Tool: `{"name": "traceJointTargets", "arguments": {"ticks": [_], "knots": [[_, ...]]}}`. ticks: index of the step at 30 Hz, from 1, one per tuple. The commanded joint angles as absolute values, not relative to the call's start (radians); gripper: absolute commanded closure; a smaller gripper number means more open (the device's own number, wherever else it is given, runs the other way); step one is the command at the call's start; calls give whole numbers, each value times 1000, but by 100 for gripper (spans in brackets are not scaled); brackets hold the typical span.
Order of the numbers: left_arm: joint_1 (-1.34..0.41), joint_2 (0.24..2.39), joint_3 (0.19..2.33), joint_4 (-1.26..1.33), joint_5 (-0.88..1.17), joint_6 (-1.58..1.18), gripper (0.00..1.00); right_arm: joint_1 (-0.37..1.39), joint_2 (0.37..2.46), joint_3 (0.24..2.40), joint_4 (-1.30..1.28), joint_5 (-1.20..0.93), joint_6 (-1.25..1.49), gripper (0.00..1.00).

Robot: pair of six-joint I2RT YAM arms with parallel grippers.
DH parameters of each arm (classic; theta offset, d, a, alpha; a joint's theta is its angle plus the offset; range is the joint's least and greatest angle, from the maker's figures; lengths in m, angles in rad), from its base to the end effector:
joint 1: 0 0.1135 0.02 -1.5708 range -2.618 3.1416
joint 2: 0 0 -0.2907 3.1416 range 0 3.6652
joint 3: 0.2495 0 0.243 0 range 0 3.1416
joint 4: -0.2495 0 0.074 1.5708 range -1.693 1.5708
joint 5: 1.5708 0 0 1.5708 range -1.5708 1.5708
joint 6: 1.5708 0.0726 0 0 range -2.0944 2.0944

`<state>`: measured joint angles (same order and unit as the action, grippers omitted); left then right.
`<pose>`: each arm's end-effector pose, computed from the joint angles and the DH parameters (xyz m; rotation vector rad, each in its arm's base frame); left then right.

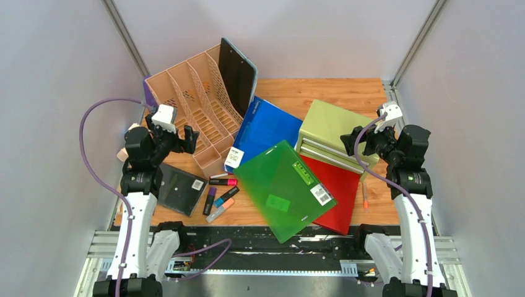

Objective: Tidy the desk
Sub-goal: Move the storage box to the center of the board.

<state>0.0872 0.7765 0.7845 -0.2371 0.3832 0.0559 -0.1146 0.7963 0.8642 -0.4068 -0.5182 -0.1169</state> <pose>0.1869 -0.0109 0.3470 0.2446 1.7726 -0.2419 0.1798 0.0155 0.3516 -0.3483 1.8447 0.3350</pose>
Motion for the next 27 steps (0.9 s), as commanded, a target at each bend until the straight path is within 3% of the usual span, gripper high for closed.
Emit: {"name": "traceJointTargets", "arguments": {"ticks": [1,17,27], "knots": [[86,763,776,-193,393,82,0,-117,784,861,-367,-547,-138,2],[86,779,775,-201,412,86,0,-123,784,862,-401,-669,-192,0],[86,807,775,-210,425,84,0,-106,791,945,-569,-572,-409,0]]}}
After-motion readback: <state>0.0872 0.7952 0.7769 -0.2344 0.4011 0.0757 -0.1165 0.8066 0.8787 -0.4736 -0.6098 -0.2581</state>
